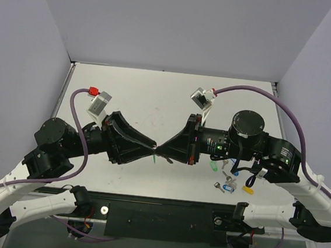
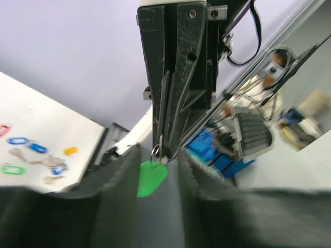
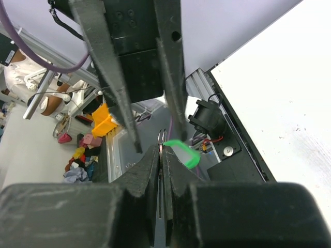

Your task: Remove the keys from the keyring

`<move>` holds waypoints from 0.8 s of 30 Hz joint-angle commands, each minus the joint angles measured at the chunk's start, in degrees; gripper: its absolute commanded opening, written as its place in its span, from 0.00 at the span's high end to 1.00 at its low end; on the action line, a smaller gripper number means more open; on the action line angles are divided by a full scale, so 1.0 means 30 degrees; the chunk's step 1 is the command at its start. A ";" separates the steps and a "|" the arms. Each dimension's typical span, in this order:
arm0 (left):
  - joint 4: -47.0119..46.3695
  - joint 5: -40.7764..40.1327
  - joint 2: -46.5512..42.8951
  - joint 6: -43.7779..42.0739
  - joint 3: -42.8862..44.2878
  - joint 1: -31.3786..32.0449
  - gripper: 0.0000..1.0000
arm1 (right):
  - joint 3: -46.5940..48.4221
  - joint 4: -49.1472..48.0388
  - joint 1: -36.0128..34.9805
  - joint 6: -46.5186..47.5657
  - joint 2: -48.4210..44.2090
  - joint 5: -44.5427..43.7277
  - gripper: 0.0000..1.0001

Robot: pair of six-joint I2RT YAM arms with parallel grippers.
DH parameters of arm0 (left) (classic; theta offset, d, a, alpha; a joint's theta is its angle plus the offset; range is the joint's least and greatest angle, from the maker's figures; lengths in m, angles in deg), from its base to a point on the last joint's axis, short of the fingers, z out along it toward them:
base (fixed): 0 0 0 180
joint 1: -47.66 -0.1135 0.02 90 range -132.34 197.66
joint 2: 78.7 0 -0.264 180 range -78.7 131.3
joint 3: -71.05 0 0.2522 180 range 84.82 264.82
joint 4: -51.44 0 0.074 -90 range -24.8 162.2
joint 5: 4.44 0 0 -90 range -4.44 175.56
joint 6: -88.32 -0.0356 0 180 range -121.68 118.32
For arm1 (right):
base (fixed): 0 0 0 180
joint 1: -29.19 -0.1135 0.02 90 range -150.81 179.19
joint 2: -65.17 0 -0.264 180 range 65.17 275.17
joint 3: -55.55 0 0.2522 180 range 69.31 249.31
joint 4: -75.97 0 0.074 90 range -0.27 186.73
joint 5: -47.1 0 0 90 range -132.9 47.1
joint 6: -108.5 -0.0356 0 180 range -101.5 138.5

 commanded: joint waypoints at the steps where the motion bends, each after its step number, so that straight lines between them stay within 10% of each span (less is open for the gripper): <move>1: -0.0619 -0.0078 0.0073 -0.0172 0.0307 -0.0037 0.43 | -0.0708 -0.1397 -0.0071 0.0400 -0.0581 -0.0459 1.00; 2: 0.0022 -0.0255 -0.0014 -0.0261 0.0627 -0.0037 0.25 | -0.0942 -0.1427 -0.0099 0.0487 -0.0758 -0.0518 1.00; 6: 0.2190 -0.3293 -0.0600 -0.1024 0.1302 -0.0037 0.24 | -0.1528 -0.1661 -0.0041 0.0605 -0.1521 -0.0606 1.00; 24: -0.8610 -0.1079 -0.1218 0.3134 -0.2884 -0.0037 0.54 | -0.1823 -0.5466 -0.0012 -0.0419 -0.2225 0.1356 1.00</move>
